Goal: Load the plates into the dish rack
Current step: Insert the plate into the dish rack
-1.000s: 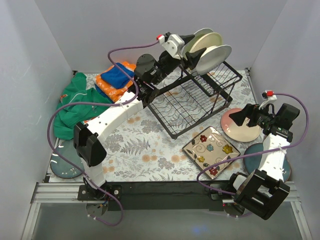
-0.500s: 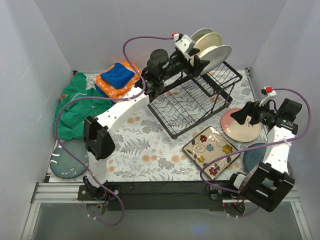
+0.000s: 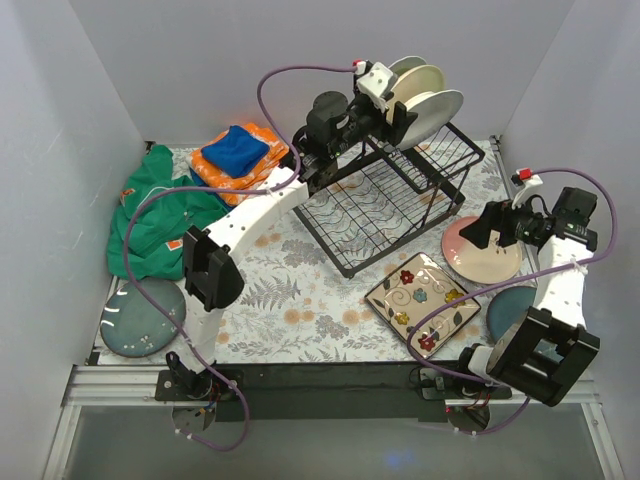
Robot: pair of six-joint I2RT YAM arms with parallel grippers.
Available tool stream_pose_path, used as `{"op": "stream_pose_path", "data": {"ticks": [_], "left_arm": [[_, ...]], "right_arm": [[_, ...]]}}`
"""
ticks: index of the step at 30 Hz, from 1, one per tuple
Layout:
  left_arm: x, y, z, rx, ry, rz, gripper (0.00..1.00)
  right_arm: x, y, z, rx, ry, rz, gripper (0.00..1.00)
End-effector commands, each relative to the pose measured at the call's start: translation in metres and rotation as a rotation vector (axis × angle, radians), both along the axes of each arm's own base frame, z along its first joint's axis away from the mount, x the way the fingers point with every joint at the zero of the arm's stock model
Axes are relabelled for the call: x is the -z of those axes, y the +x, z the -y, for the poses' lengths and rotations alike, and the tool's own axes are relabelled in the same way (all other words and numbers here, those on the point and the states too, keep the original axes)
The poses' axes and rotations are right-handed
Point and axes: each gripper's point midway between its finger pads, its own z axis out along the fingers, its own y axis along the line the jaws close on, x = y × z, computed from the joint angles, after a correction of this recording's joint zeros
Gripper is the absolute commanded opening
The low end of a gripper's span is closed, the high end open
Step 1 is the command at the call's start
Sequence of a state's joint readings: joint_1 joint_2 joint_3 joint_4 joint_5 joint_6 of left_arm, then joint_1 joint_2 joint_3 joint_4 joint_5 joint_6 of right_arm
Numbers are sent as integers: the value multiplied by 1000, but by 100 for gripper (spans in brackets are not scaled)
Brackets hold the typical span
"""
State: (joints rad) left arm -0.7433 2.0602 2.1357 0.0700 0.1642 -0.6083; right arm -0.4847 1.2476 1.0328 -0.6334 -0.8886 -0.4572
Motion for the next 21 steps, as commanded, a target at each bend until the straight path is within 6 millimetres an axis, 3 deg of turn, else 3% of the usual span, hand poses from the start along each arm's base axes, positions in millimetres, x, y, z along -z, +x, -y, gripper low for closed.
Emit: {"op": "stream_pose_path", "data": {"ticks": [1,9,14,21], "left_arm": [[-13,5,-6,-33,6,34,69],[-1,9,3,-12,20,25,68],[13,24,4,-63,41,18,63],[19,35,9,-80,48,42,61]], "right_arm": [[-21,8,3,-13,-40,55,98],[-23,10,2,-7,-23,48,98],[-23,6,-1,-10,-13,47,98],[-24,4,-3,-6,-2,43,98]]}}
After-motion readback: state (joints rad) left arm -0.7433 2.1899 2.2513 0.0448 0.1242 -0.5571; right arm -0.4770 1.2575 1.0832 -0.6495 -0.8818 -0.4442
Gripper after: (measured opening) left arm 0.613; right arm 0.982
